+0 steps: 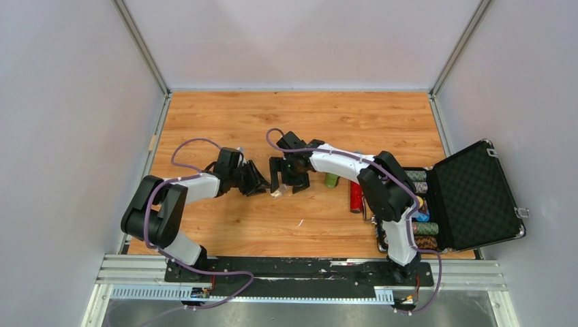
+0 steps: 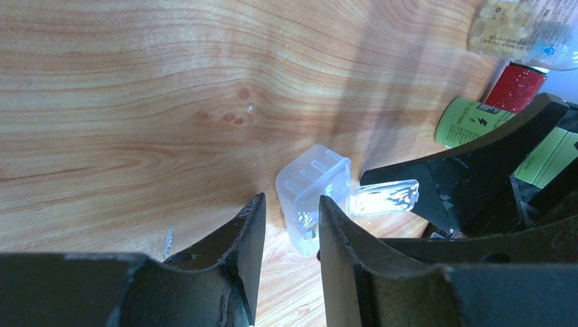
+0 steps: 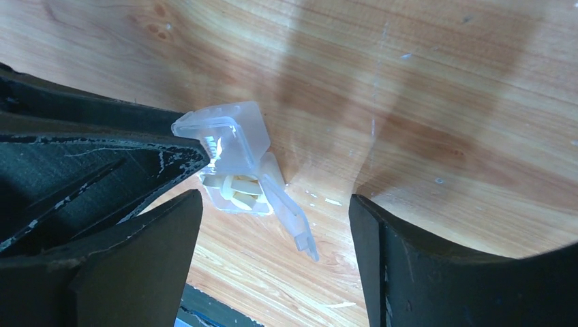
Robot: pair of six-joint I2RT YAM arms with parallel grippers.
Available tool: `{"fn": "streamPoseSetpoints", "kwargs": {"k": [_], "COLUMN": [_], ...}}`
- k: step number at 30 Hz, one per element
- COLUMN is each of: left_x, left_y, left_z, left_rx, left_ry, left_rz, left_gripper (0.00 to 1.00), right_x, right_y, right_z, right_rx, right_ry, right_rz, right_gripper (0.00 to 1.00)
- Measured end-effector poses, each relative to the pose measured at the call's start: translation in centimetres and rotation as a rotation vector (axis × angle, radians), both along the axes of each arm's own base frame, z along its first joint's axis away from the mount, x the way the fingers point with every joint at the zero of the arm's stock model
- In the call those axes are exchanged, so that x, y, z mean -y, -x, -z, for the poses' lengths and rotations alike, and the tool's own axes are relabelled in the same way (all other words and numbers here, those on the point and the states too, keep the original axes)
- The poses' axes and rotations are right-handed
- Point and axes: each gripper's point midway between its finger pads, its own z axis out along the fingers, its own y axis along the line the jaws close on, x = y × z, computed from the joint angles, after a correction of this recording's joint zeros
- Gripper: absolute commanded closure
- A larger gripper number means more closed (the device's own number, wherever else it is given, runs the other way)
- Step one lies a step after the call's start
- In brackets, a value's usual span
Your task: Sort the pills into containers
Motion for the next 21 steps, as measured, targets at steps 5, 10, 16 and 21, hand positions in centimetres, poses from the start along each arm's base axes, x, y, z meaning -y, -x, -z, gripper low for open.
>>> {"fn": "streamPoseSetpoints", "kwargs": {"k": [5, 10, 16, 21], "left_x": [0.23, 0.34, 0.38, 0.42], "left_y": [-0.14, -0.18, -0.18, -0.22], "left_z": [-0.14, -0.19, -0.22, -0.23], "left_rx": [-0.002, -0.004, -0.007, -0.008], "left_ry": [0.012, 0.018, 0.021, 0.023], "left_rz": [0.002, 0.002, 0.001, 0.0], "left_gripper": [0.64, 0.66, 0.69, 0.72], "right_x": [-0.25, -0.2, -0.18, -0.23], "right_y": [0.21, 0.26, 0.25, 0.26], "right_z": [-0.1, 0.08, 0.12, 0.2], "right_rx": [-0.008, -0.008, -0.006, 0.006], "right_ry": [-0.016, -0.015, -0.012, -0.003], "right_rz": [-0.013, -0.014, -0.013, -0.013], "right_gripper": [0.21, 0.23, 0.21, 0.21]}}
